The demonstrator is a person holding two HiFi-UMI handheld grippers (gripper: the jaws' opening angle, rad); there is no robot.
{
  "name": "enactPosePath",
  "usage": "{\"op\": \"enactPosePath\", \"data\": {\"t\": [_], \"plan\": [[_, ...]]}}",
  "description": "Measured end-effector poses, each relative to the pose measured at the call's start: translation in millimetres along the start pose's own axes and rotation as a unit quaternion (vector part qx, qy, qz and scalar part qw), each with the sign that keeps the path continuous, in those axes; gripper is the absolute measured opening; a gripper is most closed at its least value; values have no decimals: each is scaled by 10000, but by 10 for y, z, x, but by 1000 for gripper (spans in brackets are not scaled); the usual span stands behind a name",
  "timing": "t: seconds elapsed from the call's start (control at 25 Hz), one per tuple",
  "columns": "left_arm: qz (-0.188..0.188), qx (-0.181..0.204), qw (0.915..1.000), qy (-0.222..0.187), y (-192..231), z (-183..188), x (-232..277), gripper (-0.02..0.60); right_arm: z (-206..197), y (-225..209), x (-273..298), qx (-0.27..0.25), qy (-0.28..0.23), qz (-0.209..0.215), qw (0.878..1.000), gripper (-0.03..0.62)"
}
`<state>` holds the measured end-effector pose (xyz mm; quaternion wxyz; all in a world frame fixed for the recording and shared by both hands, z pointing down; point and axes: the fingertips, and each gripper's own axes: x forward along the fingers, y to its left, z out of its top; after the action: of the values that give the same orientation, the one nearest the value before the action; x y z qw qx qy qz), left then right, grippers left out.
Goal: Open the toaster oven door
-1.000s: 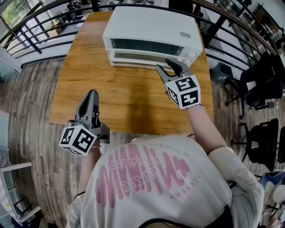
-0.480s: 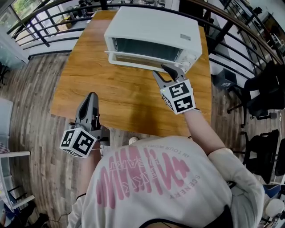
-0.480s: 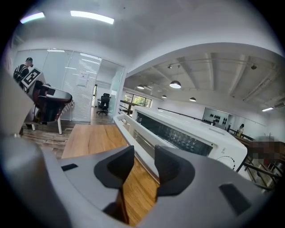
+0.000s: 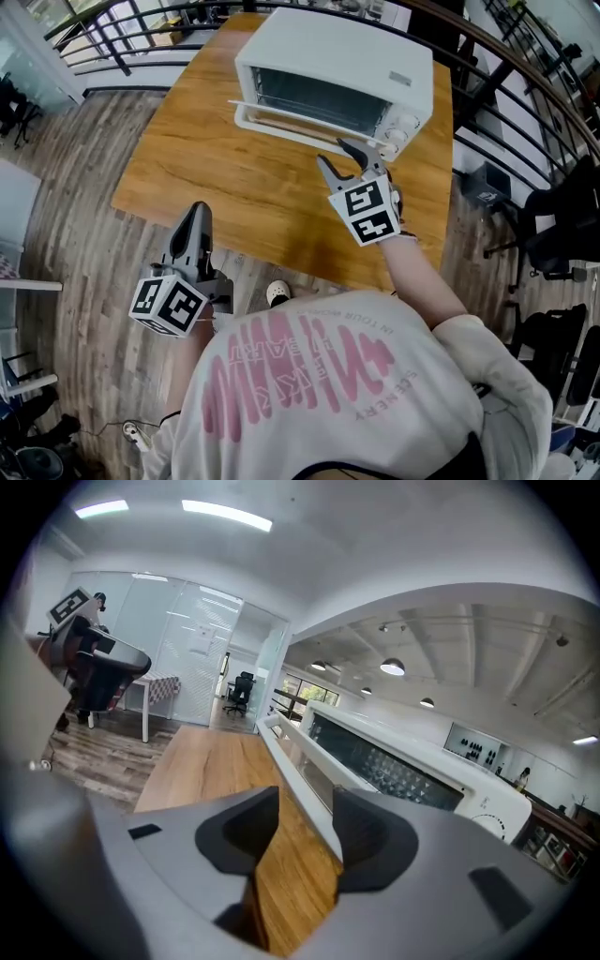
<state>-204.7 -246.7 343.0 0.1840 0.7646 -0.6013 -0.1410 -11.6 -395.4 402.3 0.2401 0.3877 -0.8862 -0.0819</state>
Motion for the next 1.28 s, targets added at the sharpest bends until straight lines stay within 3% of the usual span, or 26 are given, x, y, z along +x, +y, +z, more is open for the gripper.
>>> {"op": "enactPosePath", "data": {"t": [0.44,0.68,0.92,1.28], "plan": [[553,76,9983,-173,-50,40,-456,21,-27,92,-17,-236,-106,37,9997,178],[811,-55,9967,3,-15,-76,-668,21,-68,199,-74,-267,-170,43,9995,179],[752,-91,9971,107,15,-151,-666,21,-61,226,-62,-290,-187,-18,9994,181],[616,37,9981,49,205,122,-683,21,-115,272,-47,-433,58,-206,9988,212]]}}
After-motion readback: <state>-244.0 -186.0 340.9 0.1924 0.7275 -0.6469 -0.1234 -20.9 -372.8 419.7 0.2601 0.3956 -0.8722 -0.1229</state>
